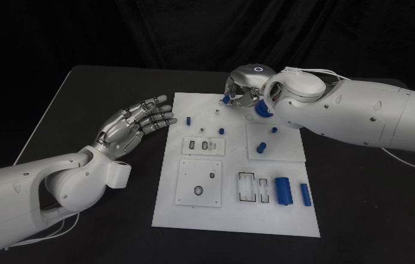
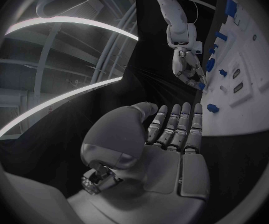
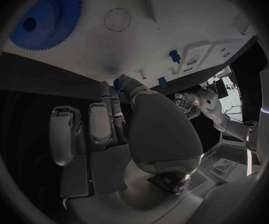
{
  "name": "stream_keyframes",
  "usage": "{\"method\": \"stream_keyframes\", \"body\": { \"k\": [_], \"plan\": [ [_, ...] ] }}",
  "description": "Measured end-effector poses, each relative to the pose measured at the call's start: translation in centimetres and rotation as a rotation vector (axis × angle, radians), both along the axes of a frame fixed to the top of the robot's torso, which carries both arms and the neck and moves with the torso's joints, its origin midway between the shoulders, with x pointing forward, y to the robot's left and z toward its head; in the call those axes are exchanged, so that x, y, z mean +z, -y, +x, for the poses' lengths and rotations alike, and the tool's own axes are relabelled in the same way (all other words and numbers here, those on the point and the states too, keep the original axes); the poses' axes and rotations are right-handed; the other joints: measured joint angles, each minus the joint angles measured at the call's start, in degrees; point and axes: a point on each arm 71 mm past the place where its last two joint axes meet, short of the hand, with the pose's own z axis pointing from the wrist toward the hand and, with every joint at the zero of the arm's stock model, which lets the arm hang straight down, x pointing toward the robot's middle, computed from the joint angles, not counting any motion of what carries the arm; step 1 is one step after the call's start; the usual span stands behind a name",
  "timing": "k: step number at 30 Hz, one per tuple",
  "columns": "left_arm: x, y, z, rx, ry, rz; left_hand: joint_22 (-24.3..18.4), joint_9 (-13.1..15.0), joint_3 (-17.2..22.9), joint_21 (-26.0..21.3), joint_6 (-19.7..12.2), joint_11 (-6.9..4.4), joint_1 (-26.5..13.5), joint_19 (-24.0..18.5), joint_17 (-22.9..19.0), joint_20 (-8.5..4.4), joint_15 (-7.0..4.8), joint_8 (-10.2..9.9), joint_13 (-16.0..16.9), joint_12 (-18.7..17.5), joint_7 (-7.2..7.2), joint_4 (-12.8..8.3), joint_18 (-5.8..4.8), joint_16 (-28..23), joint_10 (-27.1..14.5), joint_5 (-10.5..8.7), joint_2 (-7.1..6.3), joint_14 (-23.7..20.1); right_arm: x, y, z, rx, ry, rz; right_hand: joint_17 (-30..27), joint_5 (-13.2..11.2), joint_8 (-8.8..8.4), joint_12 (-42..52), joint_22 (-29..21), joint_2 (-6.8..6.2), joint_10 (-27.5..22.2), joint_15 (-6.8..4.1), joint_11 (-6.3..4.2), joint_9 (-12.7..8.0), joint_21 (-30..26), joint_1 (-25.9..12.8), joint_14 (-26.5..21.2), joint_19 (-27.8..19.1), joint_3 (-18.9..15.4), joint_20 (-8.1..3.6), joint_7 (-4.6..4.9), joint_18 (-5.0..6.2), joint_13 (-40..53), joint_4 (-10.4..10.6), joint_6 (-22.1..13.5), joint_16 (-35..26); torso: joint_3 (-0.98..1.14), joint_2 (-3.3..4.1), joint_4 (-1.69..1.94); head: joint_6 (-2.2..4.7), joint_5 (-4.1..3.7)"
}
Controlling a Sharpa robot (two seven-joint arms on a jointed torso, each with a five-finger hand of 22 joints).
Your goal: Assemble the parts on the task board
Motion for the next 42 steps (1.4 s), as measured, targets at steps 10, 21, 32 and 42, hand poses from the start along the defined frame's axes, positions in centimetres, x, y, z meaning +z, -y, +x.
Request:
{"method": "stream_keyframes", "body": {
  "k": [10,21,32,42],
  "plan": [
    [-0.1,-0.2,0.0,0.006,-0.005,-0.003,0.0,0.0,0.0,0.0,0.0,0.00,0.0,0.2,0.0,0.21,0.21,0.0,0.0,0.2,0.00,0.0,0.00,0.0,0.0,0.00,0.00,0.2,0.0,-0.2,0.0,0.000,-0.003,0.006,0.1,0.0,0.00,0.0,0.0,-0.01,0.2,0.00,0.21,0.3,0.0,0.0,0.0,0.0,0.1,0.00,0.02,0.00,0.0,0.1,0.0,0.0,-0.01,-0.04,-0.03,-0.27,0.10],
    [-0.1,-0.3,0.0,0.011,-0.011,-0.008,0.0,0.0,0.0,0.0,0.0,0.00,0.0,0.0,0.0,0.42,0.21,0.0,0.0,0.2,0.00,0.0,0.00,0.0,0.0,0.00,0.00,0.2,-0.1,-0.5,0.1,0.001,-0.006,0.007,0.0,-0.1,-0.09,-0.2,0.0,-0.01,0.2,0.00,0.21,4.1,-0.1,-0.4,0.0,0.0,-0.1,0.00,0.11,0.00,0.0,0.3,-0.1,0.0,-0.01,-0.04,-0.01,-0.83,-0.29],
    [-0.1,-0.4,-0.1,0.015,-0.013,-0.009,0.0,0.0,0.0,0.0,0.0,0.00,0.0,0.0,0.0,0.42,0.20,0.0,0.0,0.2,0.00,0.0,0.00,0.0,0.0,0.00,0.00,0.2,-0.2,-0.9,0.1,0.004,-0.007,0.008,-0.1,-0.3,-0.29,-0.5,0.0,0.13,0.2,0.00,0.21,5.0,-0.2,-0.5,0.0,0.0,-0.2,0.00,0.14,0.00,0.0,0.4,-0.3,0.0,0.00,-0.02,-0.03,-1.18,-0.40],
    [-0.1,-0.4,-0.1,0.016,-0.015,-0.011,0.0,0.0,0.1,0.0,0.0,0.00,0.0,0.0,0.0,0.41,0.20,0.0,0.0,0.2,0.00,-0.1,0.00,0.0,0.0,0.00,0.00,0.2,-0.2,-1.3,0.2,0.006,-0.008,0.006,-0.4,-0.3,-0.74,-1.0,0.0,0.34,0.1,0.00,0.34,5.7,-0.2,-0.8,0.0,0.0,0.0,0.00,0.36,0.00,0.0,0.6,-1.4,-0.4,0.01,-0.03,-0.03,-1.36,-0.51]
  ]
}}
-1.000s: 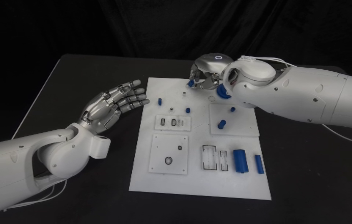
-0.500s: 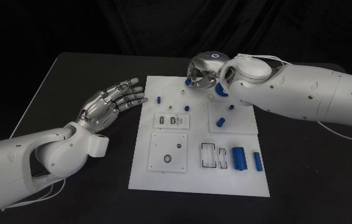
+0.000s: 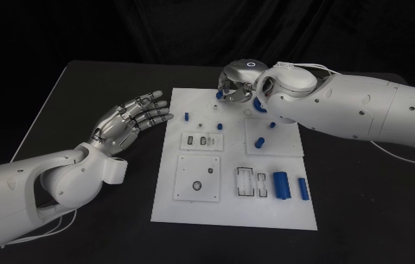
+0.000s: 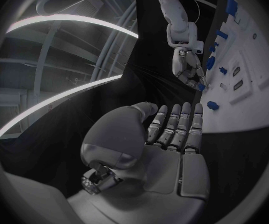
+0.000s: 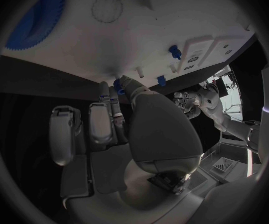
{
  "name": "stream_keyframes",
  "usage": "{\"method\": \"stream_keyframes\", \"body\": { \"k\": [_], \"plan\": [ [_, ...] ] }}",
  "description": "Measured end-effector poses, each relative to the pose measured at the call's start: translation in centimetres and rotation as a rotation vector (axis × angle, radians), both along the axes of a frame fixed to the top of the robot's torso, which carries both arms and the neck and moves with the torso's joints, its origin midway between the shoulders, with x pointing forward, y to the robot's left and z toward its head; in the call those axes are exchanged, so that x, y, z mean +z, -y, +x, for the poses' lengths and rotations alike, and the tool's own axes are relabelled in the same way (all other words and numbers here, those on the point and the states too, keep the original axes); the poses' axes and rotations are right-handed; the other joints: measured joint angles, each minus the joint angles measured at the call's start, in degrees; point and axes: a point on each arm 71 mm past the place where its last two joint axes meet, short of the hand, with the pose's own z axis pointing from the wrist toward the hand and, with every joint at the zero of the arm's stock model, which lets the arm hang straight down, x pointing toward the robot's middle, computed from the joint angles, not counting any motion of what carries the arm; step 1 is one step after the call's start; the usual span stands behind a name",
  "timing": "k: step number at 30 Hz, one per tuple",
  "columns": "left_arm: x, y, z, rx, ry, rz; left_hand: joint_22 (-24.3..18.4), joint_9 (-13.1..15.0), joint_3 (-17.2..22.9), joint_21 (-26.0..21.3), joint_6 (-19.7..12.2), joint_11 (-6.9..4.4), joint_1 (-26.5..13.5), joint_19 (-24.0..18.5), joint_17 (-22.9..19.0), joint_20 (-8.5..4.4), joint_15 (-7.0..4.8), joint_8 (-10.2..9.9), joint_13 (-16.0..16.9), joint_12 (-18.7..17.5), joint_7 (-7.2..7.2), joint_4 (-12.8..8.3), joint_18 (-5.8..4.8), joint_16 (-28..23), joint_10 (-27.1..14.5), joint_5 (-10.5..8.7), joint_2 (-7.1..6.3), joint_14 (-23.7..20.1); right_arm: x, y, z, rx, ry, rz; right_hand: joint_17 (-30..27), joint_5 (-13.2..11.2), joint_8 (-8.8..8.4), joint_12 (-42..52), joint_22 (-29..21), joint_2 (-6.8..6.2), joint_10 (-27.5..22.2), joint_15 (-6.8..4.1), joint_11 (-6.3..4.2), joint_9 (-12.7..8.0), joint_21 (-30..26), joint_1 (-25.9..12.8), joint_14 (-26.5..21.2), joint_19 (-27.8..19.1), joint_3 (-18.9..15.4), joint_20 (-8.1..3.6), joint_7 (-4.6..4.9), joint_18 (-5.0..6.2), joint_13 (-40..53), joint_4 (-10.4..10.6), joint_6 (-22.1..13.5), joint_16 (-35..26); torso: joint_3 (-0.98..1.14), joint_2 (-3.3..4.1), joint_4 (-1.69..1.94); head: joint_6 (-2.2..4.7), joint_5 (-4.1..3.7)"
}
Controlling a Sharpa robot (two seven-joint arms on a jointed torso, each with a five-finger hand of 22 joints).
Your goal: Assemble the parts on the task board
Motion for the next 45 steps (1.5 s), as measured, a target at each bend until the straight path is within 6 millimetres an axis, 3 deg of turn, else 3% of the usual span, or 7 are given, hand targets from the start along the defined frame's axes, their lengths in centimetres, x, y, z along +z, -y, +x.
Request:
{"method": "stream_keyframes", "body": {
  "k": [9,16,23,35,40,42,45],
  "plan": [
    [0.0,0.0,0.0,0.001,-0.003,-0.003,-0.1,0.0,0.1,0.0,0.0,0.20,0.0,0.0,-0.1,0.00,0.00,0.0,0.0,0.0,0.00,-0.1,0.00,0.0,0.2,0.00,0.00,0.0,-0.2,-0.1,0.0,-0.004,-0.012,-0.012,-0.9,-0.7,-2.93,-1.1,0.0,0.67,-1.2,0.38,0.81,-0.3,-0.8,-0.6,0.0,-0.5,0.0,0.52,0.69,0.00,0.0,0.3,-4.0,-0.7,-0.01,-0.03,-0.01,-0.09,-0.04],
    [-0.1,0.1,0.1,0.001,-0.005,-0.004,-0.1,0.0,0.1,0.0,0.0,0.20,0.0,0.0,-0.1,0.00,0.00,0.0,0.0,0.0,0.00,-0.1,0.00,0.0,0.2,0.00,0.00,0.0,-0.2,0.0,0.1,-0.010,-0.020,-0.019,-1.5,-2.8,-6.60,-1.4,0.0,-0.43,-2.4,0.68,1.40,-1.5,-1.3,-1.2,-0.3,-1.0,-0.4,1.03,1.49,0.00,0.5,0.7,-9.4,-1.1,-0.01,-0.03,-0.01,-0.18,-0.05],
    [-0.2,0.0,0.1,0.002,-0.007,-0.005,-0.1,0.0,0.2,0.0,0.0,0.20,0.0,0.0,-0.1,0.00,0.00,0.0,0.0,0.0,0.00,0.1,0.00,0.0,0.2,0.00,0.00,0.0,-0.3,0.2,0.1,-0.016,-0.025,-0.024,-1.7,-3.8,-9.67,-1.4,0.0,-0.43,-3.7,0.89,1.44,-3.1,-1.7,-1.2,-0.6,-1.2,-0.8,1.23,1.83,0.00,1.3,1.2,-14.2,-1.4,-0.01,-0.05,-0.01,-0.35,-0.05],
    [-0.2,-0.2,0.0,0.006,-0.009,-0.005,-0.1,0.0,0.4,0.0,0.0,0.40,0.0,0.0,-0.1,0.00,0.00,0.0,0.0,0.0,0.00,-0.1,0.00,0.0,0.0,0.00,0.00,0.0,-0.3,1.9,0.1,-0.039,-0.023,-0.014,-2.3,-4.1,-9.80,-1.4,0.0,-0.65,-4.6,1.11,1.70,-3.6,-1.9,-1.5,-0.8,-1.6,-1.2,1.23,1.71,0.00,1.8,1.0,-15.2,-1.8,-0.01,-0.05,0.00,-0.23,0.24],
    [-0.1,-0.3,-0.2,0.007,-0.010,-0.006,0.0,0.0,0.4,0.0,0.0,0.40,0.0,0.0,-0.1,0.00,0.00,0.0,0.0,0.0,0.00,-0.1,0.00,0.0,0.0,0.00,0.00,0.0,0.1,4.1,-0.3,-0.057,-0.009,0.018,-2.1,-2.1,-9.41,1.6,0.0,-0.65,-2.6,1.10,0.69,-3.8,-2.1,-0.3,-0.8,-1.9,-1.1,0.98,1.88,0.00,3.5,0.3,-13.9,-1.8,0.01,-0.05,0.00,0.13,0.43],
    [-0.1,-0.4,-0.3,0.008,-0.010,-0.006,-0.1,0.0,0.4,0.0,0.0,0.40,0.0,0.0,-0.1,0.00,0.00,0.0,0.0,0.0,0.00,-0.1,0.00,0.0,0.0,0.00,0.00,0.0,0.7,5.5,-0.8,-0.067,0.002,0.037,-2.1,-1.9,-9.05,5.5,0.0,-0.86,-0.9,0.12,-0.25,-3.9,-2.1,0.3,-0.8,-2.0,-1.4,0.35,1.44,0.00,6.1,-0.3,-12.9,-1.8,0.01,-0.05,-0.01,0.26,0.45],
    [-0.1,-0.5,-0.3,0.010,-0.011,-0.006,0.0,0.0,0.4,0.0,0.0,0.40,0.0,0.0,-0.1,0.00,0.21,0.0,0.0,0.0,0.00,-0.1,0.00,0.0,0.0,0.00,0.00,-0.2,1.7,7.3,-1.4,-0.084,0.014,0.063,-2.9,-1.9,-8.99,17.6,-0.5,-0.66,-4.9,-1.06,-1.34,-4.5,-3.1,0.5,-1.3,-2.7,-1.7,-0.89,0.87,0.00,15.8,-0.4,-11.7,-3.2,0.02,-0.06,-0.02,0.34,0.47]
  ]
}}
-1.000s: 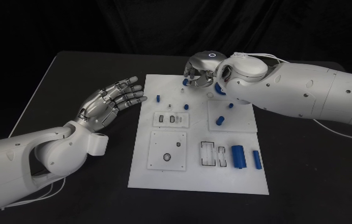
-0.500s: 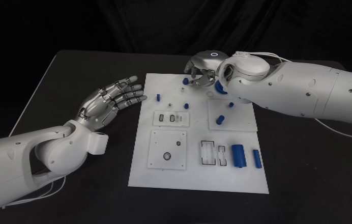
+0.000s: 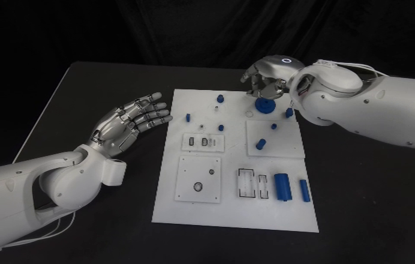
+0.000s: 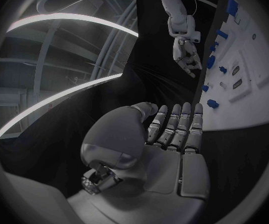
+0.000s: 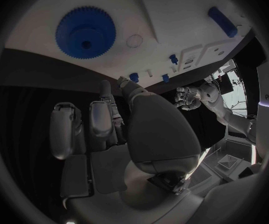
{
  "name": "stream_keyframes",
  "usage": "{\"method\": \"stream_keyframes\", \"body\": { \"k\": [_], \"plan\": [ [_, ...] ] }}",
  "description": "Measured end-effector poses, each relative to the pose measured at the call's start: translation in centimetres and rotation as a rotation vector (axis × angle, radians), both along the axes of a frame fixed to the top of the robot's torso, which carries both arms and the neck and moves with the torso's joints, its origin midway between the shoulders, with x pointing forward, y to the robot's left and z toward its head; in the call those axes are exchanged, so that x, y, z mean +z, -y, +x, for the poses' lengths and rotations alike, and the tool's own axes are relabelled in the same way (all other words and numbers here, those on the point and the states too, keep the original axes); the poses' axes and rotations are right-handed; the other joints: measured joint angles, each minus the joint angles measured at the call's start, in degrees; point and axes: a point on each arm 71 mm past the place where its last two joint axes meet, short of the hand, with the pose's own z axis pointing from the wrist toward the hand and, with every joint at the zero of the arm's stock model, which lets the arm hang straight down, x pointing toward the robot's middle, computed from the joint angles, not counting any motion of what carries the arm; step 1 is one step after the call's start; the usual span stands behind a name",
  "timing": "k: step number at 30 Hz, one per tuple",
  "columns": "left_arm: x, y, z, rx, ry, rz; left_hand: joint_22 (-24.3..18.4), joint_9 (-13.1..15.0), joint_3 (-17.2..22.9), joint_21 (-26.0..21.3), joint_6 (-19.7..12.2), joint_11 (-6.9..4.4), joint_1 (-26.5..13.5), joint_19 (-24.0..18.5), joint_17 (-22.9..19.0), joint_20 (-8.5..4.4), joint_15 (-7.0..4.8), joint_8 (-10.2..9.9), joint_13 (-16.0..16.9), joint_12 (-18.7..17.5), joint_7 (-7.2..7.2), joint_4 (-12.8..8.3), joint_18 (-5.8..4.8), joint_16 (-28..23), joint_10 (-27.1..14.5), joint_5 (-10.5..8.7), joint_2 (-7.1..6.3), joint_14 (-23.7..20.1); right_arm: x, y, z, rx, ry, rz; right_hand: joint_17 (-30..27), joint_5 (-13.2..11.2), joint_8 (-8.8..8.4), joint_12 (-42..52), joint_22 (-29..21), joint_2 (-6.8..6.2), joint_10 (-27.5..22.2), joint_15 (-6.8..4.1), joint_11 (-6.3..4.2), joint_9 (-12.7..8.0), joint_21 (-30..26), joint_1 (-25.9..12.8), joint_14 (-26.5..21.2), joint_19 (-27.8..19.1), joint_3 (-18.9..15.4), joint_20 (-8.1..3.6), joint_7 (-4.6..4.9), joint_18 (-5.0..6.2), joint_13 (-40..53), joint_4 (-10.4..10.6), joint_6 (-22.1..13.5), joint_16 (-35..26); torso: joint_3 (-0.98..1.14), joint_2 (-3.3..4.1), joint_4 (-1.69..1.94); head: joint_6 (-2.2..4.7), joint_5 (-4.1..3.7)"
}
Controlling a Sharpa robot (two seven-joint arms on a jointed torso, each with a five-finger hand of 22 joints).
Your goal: Assemble the parts on the task board
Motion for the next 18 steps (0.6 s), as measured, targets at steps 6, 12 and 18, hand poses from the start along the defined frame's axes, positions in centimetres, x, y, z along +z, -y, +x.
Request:
{"method": "stream_keyframes", "body": {
  "k": [6,12,18],
  "plan": [
    [0.0,0.1,0.0,-0.001,-0.001,0.000,0.0,0.0,0.0,0.0,0.1,0.00,0.0,0.0,0.0,0.00,0.00,0.0,0.0,0.2,0.15,0.0,0.00,0.0,0.0,0.00,0.00,0.0,0.5,3.2,-1.6,-0.034,-0.010,0.037,3.2,0.2,0.24,34.5,-0.9,0.26,8.9,-0.30,-0.65,-0.5,-1.3,0.3,0.2,-0.6,-0.4,-0.58,-0.37,0.50,38.9,1.1,3.0,1.2,0.04,-0.12,-0.20,-0.04,-0.31],
    [-0.1,0.2,0.0,-0.003,-0.002,0.000,0.0,0.0,0.0,0.0,0.2,0.00,0.0,0.0,0.0,0.00,0.00,0.0,0.0,0.2,0.20,0.0,0.00,0.0,0.0,0.00,0.00,0.0,0.2,5.4,-2.3,-0.083,-0.036,0.048,17.7,-2.0,0.25,50.1,-1.0,-0.01,27.9,0.10,-0.15,-0.4,-2.3,-1.5,1.2,-1.5,-2.7,0.36,0.13,0.49,54.6,2.8,3.7,12.2,0.04,-0.21,-0.34,-0.01,-0.31],
    [-0.1,0.2,0.1,-0.005,-0.002,0.000,-0.1,0.0,0.0,0.0,0.2,0.00,0.0,0.0,-0.1,0.00,0.21,0.0,0.0,0.2,0.20,0.0,0.00,0.0,0.0,0.00,0.00,0.2,-0.4,6.6,-2.4,-0.131,-0.067,0.045,18.2,-2.6,-0.21,50.7,0.6,0.38,28.3,0.61,0.04,-0.9,0.0,-2.8,1.2,-0.1,-4.7,0.77,0.23,0.48,54.7,4.2,5.1,16.7,0.03,-0.30,-0.36,0.03,-0.49]
  ]
}}
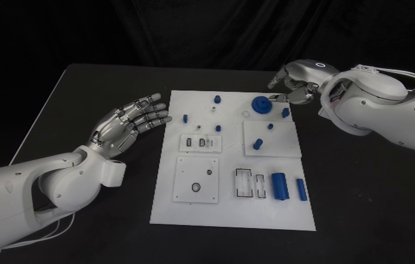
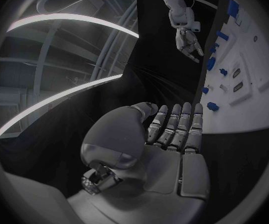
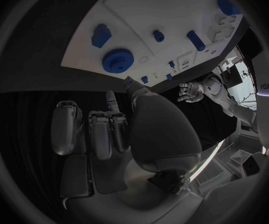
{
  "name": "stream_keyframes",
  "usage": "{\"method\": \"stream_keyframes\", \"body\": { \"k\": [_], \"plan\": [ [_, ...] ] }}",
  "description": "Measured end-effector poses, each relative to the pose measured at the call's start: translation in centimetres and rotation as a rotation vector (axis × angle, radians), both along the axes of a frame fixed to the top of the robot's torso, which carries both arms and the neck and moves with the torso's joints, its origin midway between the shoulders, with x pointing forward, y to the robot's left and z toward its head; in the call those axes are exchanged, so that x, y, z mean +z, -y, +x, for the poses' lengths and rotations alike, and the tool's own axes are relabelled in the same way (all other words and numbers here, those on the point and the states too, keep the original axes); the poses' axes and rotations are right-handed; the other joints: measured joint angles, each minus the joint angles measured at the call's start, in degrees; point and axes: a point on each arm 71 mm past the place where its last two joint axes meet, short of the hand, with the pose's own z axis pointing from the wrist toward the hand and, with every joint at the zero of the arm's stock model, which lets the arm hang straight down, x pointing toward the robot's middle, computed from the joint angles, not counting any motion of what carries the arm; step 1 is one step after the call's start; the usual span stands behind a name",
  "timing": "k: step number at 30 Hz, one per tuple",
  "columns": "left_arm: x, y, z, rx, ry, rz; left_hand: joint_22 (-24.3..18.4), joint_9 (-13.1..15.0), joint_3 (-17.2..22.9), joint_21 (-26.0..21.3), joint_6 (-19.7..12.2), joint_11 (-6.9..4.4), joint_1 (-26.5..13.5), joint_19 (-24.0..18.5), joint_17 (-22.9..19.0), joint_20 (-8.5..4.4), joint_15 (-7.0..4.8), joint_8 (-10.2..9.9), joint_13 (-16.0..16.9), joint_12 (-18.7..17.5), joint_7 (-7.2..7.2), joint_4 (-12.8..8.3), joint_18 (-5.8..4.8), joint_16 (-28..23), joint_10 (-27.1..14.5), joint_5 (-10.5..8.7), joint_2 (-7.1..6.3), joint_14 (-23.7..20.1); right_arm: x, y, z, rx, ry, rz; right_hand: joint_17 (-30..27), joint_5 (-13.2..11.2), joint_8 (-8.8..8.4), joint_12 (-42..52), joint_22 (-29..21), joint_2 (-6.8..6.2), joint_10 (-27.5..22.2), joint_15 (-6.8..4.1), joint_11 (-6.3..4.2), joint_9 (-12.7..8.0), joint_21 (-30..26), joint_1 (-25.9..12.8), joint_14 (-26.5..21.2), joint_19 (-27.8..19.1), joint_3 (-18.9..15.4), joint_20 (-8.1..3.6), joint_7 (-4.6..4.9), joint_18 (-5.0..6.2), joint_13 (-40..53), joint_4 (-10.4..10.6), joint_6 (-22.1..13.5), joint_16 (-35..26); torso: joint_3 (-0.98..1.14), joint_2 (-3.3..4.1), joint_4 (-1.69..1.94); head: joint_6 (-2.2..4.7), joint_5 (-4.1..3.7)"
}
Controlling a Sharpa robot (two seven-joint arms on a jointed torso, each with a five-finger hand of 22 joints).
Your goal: Assemble the parts on the task board
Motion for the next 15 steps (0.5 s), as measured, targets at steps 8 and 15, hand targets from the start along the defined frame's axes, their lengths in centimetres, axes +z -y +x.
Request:
{"method": "stream_keyframes", "body": {
  "k": [8,15],
  "plan": [
    [-0.1,0.0,0.1,-0.001,0.000,0.000,0.0,0.0,0.3,0.0,0.2,0.25,0.0,0.2,0.0,0.16,0.00,0.0,0.1,0.2,0.21,0.0,0.00,0.0,0.3,0.00,0.00,0.0,-0.7,0.4,0.2,-0.034,-0.036,-0.014,0.0,-1.7,-0.93,0.0,0.0,-0.12,0.0,0.00,0.02,-2.0,-0.2,-0.7,0.0,-0.3,-1.2,0.11,-0.09,0.00,0.0,0.5,-4.1,0.0,0.04,0.04,0.07,0.00,-0.20],
    [-0.1,0.0,0.1,-0.003,0.000,-0.002,0.0,0.0,0.3,0.0,0.2,0.39,0.0,0.2,0.0,0.21,0.13,0.0,0.1,0.2,0.20,0.0,0.00,0.0,0.4,0.00,0.00,0.1,-1.2,0.4,0.4,-0.044,-0.057,-0.024,0.0,-1.7,-0.93,0.0,0.0,-0.12,0.0,0.00,0.03,-2.2,-0.2,-0.7,0.0,-0.3,-1.2,0.12,-0.11,-0.01,0.0,0.5,-4.2,0.0,0.04,0.07,0.01,-0.10,-0.09]
  ]
}}
